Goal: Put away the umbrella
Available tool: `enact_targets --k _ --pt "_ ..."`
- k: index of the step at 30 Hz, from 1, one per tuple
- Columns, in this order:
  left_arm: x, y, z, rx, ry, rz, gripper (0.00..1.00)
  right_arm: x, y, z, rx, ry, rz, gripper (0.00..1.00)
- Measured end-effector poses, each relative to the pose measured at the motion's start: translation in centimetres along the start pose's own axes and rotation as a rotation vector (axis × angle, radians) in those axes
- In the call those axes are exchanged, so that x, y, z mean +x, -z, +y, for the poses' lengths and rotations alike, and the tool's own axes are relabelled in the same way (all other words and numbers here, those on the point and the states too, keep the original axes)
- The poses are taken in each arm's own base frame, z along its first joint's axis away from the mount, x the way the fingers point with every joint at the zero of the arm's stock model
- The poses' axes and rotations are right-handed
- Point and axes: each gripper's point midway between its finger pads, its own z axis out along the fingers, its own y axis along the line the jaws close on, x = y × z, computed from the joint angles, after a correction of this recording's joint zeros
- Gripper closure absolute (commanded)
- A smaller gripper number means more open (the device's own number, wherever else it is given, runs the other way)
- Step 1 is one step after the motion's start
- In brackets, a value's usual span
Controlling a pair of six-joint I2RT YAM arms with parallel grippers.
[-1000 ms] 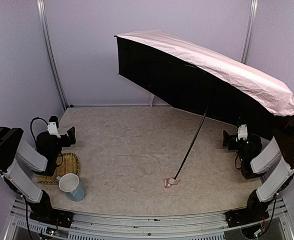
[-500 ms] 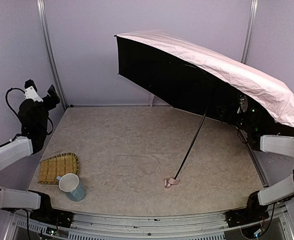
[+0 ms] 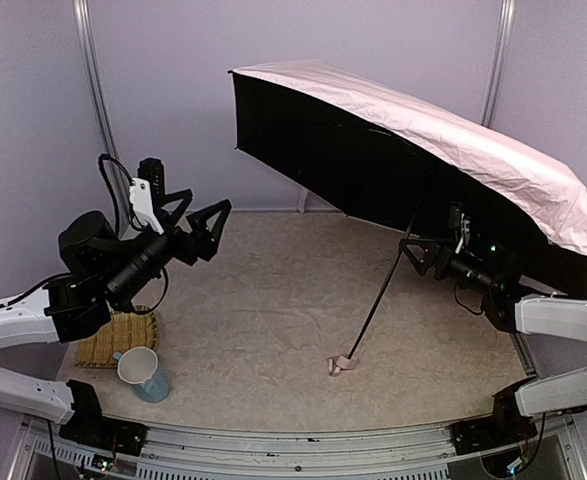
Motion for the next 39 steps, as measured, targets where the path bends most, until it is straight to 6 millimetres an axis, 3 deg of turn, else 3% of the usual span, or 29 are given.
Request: enact_targets --k 3,6,10,13,16,22,26,29,33,39 --pt "4.1 0.0 -3.9 0.112 -0.005 0.113 0.08 0.3 -1.0 1.0 -0.004 -0.010 0.005 0.20" --pt "7.7 0.3 -6.2 0.203 0.026 0.205 0.07 -0.6 -2.5 0.1 0.048 -0.033 -0.005 0.44" --pt "11.0 1.4 -7.3 0.275 0.085 0.283 0.08 -2.1 -4.0 -1.0 0.103 -0.049 -0.011 0.79" --pt "13.0 1.7 -8.3 0.320 0.134 0.334 0.08 -2.6 -4.7 -0.9 0.105 -0.069 -0.004 0.99" --pt "15.1 1.7 -9.4 0.356 0.171 0.392 0.09 -3.2 -5.3 -0.2 0.083 -0.157 0.006 1.00" --pt "18.8 2.2 -11.6 0.436 0.218 0.496 0.08 -3.8 -6.8 3.7 -0.056 -0.120 0.068 1.00" --pt "19.2 1.9 -12.9 0.491 0.234 0.495 0.07 -4.2 -8.2 9.2 -0.235 -0.103 0.113 1.00" --pt "18.6 1.2 -14.2 0.547 0.250 0.465 0.06 -4.7 -8.6 14.3 -0.395 -0.087 0.123 1.00" --pt "17.6 0.3 -15.2 0.588 0.265 0.406 0.06 -5.2 -8.9 19.6 -0.567 -0.081 0.120 1.00" --pt "17.6 -0.4 -15.5 0.587 0.279 0.371 0.27 -4.6 -9.4 24.8 -0.717 -0.098 0.134 1.00"
